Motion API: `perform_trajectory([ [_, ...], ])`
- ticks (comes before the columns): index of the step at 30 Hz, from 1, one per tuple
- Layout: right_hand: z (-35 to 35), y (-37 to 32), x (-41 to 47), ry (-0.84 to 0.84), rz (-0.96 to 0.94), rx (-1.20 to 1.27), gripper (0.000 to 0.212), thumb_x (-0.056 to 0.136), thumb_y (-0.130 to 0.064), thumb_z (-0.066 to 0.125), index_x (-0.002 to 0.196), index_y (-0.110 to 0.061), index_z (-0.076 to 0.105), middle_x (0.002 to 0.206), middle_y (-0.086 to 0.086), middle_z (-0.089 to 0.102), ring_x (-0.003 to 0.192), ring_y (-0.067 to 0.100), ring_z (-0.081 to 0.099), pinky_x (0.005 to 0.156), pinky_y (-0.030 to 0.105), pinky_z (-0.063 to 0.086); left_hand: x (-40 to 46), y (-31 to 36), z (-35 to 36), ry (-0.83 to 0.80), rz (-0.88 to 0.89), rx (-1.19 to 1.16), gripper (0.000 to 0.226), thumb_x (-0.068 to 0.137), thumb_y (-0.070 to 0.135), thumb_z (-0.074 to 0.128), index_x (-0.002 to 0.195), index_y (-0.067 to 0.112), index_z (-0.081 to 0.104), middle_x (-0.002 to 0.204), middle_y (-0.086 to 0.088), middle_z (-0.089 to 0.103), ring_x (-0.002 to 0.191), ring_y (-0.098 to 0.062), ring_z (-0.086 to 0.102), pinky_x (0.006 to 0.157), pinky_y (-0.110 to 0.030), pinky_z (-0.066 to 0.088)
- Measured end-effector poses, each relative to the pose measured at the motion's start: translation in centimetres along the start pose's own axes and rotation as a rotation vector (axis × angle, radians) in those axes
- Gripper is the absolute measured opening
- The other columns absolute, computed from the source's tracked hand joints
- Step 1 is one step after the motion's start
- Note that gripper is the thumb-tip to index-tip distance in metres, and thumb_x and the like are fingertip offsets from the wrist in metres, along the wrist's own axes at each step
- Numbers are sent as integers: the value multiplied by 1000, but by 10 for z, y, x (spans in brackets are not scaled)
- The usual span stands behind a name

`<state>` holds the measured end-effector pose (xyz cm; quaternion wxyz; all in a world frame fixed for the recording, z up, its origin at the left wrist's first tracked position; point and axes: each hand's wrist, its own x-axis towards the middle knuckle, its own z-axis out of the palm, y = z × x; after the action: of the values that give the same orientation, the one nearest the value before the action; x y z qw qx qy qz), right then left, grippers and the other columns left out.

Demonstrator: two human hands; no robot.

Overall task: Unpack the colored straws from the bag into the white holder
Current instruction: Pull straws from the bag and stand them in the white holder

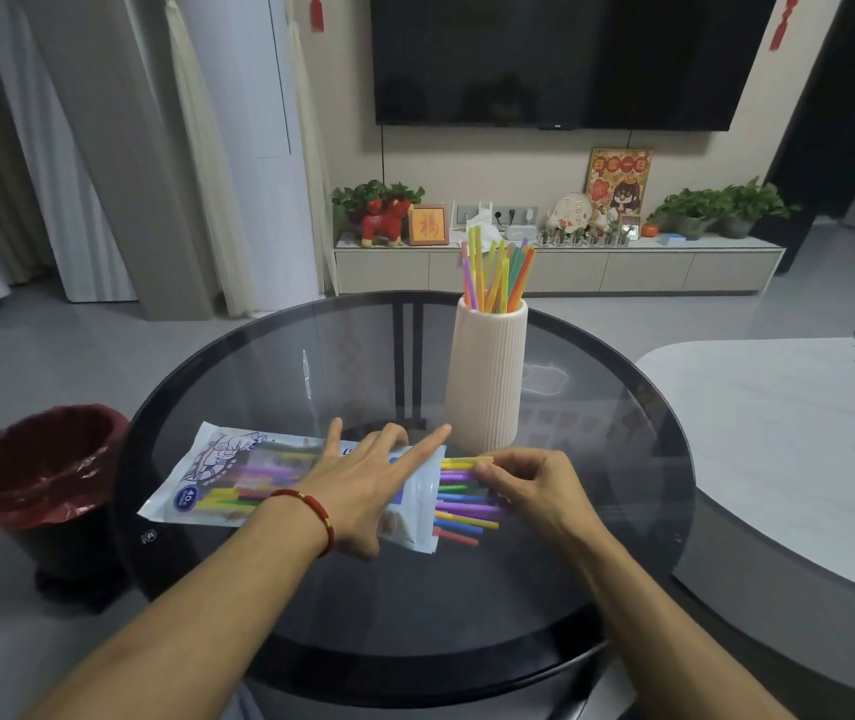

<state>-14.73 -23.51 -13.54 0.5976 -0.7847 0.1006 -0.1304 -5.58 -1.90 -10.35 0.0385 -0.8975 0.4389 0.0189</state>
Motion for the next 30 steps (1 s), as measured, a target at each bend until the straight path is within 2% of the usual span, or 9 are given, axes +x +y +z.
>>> perform_trajectory([
  [4,3,2,-2,-22,-3,23,9,94,-24,72,94,-26,81,83,-16,81,80,8,79,61,18,61,-2,0,2,8,55,-61,149,60,22,87,141,54,-34,144,1,24,138,-26,35,115,-72,-2],
  [7,6,3,0,-10,-3,3,10,95,-22,72,91,-27,80,84,-14,82,82,12,80,62,21,63,-4,0,0,0,55,-102,146,61,23,86,142,55,-31,143,3,24,138,-25,35,116,-70,-2],
  [13,-17,3,0,120,-37,-25,8,93,-20,76,90,-25,81,74,-8,80,62,12,71,57,20,59,-7,-9,-1,-84,-23,-51,142,65,21,84,141,54,-32,150,2,18,144,-26,24,113,-72,-4],
  [18,-50,-1,-12,205,-72,3,10,92,-20,77,90,-27,83,76,-5,81,61,6,70,54,17,56,-5,-8,-2,-165,-76,-24,138,70,13,80,146,50,-29,153,-1,15,146,-27,18,112,-75,-3],
  [22,-78,-4,-25,254,-107,10,9,91,-17,79,95,-23,84,78,4,82,64,10,71,61,19,59,-3,-6,-5,-178,-79,-21,137,69,11,79,147,49,-28,154,-2,15,146,-27,18,111,-76,-1],
  [24,-84,-6,-29,253,-123,-26,11,89,-19,80,99,-20,85,79,5,82,67,13,73,67,22,61,-3,-3,-6,-204,-81,-17,137,69,11,78,146,48,-29,155,-2,13,147,-26,16,110,-77,-1],
  [26,-91,-13,-32,254,-158,-81,14,87,-20,80,100,-20,85,78,3,82,67,12,73,66,22,61,-2,-2,-4,-229,-86,-27,136,70,10,76,146,48,-29,157,-2,10,149,-26,12,110,-77,-2],
  [28,-101,-22,-36,266,-197,-112,13,87,-19,80,99,-22,84,74,0,80,63,6,69,59,17,56,-1,-3,-3,-263,-93,-53,136,69,16,78,146,46,-30,160,-3,5,151,-27,5,110,-77,-3],
  [30,-113,-35,-41,273,-229,-152,13,87,-18,80,98,-22,84,73,-2,79,61,3,67,56,15,54,1,-3,-3,-276,-93,-116,135,69,40,80,148,43,-29,164,-1,-2,153,-27,-4,111,-75,-5],
])
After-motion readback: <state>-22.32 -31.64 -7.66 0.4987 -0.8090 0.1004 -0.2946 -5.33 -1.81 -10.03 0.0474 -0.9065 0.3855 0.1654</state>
